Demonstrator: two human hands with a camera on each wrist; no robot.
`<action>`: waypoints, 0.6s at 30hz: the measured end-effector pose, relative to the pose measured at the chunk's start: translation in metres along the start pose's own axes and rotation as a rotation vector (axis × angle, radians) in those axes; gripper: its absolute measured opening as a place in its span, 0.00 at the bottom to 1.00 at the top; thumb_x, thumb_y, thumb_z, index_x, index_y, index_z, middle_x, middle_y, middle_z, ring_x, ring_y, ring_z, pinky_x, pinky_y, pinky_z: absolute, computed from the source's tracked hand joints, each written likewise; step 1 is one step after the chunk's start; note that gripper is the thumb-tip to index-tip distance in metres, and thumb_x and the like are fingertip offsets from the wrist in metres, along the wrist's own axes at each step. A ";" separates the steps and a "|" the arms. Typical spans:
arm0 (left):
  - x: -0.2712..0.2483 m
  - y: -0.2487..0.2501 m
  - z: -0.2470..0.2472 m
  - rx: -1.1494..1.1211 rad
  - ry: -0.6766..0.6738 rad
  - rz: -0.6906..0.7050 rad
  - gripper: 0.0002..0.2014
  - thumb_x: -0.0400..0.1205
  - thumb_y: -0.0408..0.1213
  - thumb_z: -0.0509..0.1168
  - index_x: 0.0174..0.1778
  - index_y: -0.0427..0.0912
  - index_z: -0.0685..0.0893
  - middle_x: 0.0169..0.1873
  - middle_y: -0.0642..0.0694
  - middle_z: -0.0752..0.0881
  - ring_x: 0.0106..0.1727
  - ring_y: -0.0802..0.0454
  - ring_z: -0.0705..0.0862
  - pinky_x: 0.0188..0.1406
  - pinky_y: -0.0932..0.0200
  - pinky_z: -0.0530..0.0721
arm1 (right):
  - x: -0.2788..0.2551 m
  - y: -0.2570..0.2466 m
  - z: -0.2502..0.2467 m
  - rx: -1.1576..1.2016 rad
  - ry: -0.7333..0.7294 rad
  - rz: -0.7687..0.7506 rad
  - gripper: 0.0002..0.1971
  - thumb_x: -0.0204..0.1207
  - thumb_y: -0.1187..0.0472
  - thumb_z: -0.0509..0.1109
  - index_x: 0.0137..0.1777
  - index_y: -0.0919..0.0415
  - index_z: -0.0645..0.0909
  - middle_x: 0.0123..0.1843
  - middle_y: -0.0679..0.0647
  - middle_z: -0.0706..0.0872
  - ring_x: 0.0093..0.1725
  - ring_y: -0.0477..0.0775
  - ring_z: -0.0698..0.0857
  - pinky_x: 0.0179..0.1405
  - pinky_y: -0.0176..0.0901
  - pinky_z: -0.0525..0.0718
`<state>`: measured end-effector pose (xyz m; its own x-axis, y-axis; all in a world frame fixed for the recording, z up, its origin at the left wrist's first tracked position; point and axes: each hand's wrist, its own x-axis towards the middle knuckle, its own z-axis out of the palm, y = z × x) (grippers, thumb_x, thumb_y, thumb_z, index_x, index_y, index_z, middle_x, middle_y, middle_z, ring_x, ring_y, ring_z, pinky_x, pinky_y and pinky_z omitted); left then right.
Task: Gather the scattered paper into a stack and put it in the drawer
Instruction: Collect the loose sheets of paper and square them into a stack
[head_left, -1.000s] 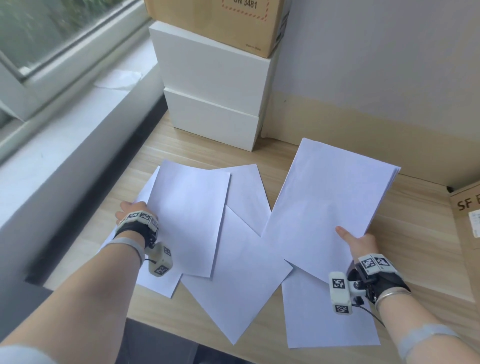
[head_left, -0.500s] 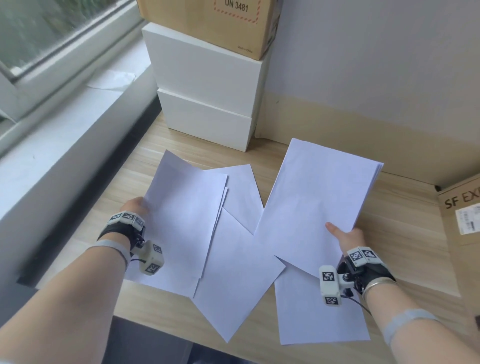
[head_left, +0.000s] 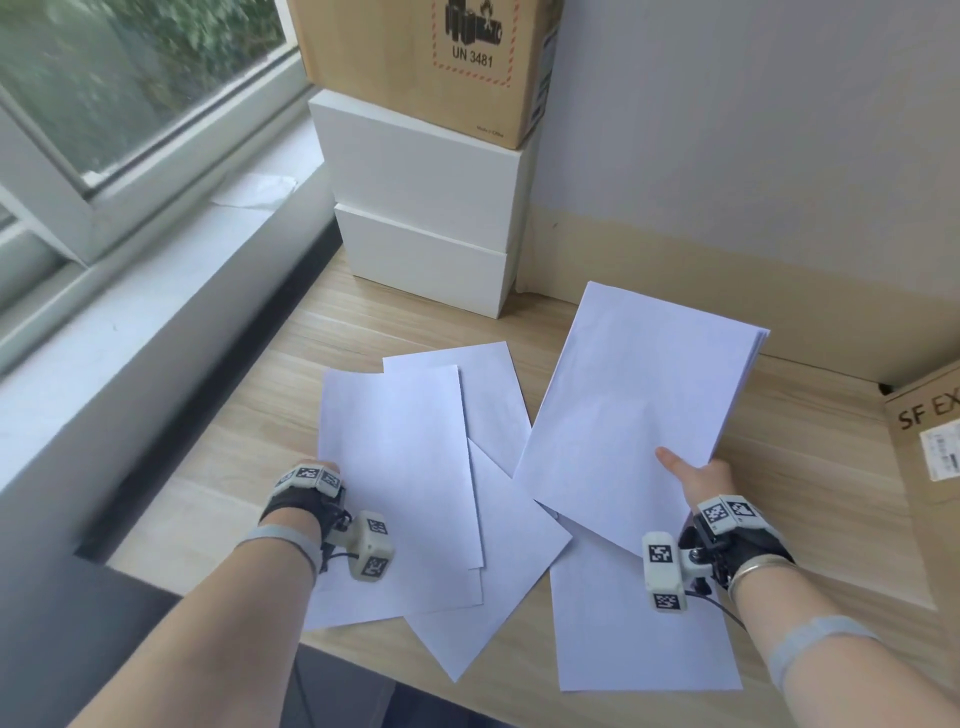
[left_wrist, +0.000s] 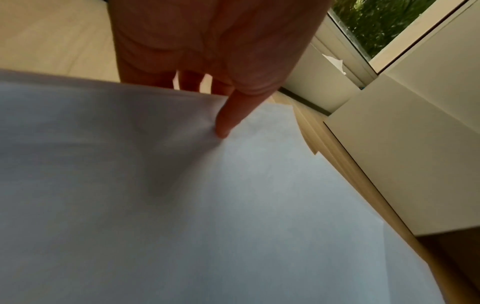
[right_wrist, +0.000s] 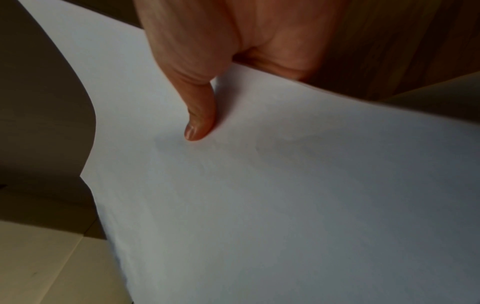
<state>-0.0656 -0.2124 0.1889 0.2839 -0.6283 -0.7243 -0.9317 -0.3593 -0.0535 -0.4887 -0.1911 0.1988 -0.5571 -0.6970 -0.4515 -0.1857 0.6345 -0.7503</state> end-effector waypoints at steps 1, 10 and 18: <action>-0.002 0.005 0.006 -0.018 0.013 0.007 0.17 0.78 0.30 0.59 0.61 0.38 0.82 0.62 0.37 0.84 0.59 0.39 0.83 0.63 0.48 0.81 | 0.001 0.001 -0.001 0.011 0.000 -0.005 0.21 0.72 0.60 0.76 0.52 0.81 0.81 0.58 0.75 0.85 0.45 0.54 0.79 0.47 0.45 0.74; -0.007 0.040 0.039 -0.531 0.217 -0.302 0.16 0.80 0.31 0.57 0.62 0.45 0.80 0.70 0.38 0.70 0.72 0.38 0.65 0.70 0.48 0.66 | -0.001 0.013 -0.019 0.031 0.002 -0.028 0.15 0.72 0.61 0.75 0.27 0.60 0.75 0.33 0.55 0.81 0.43 0.55 0.78 0.45 0.44 0.72; 0.007 0.043 0.031 -0.814 0.362 -0.129 0.07 0.78 0.26 0.53 0.41 0.38 0.75 0.50 0.33 0.76 0.49 0.36 0.77 0.51 0.52 0.74 | -0.005 0.027 -0.036 0.053 0.021 -0.042 0.11 0.72 0.62 0.75 0.51 0.68 0.82 0.49 0.60 0.83 0.48 0.55 0.80 0.50 0.43 0.73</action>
<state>-0.1102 -0.2107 0.1608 0.5575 -0.6787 -0.4781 -0.4775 -0.7332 0.4841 -0.5200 -0.1586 0.1982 -0.5667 -0.7151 -0.4094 -0.1668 0.5861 -0.7929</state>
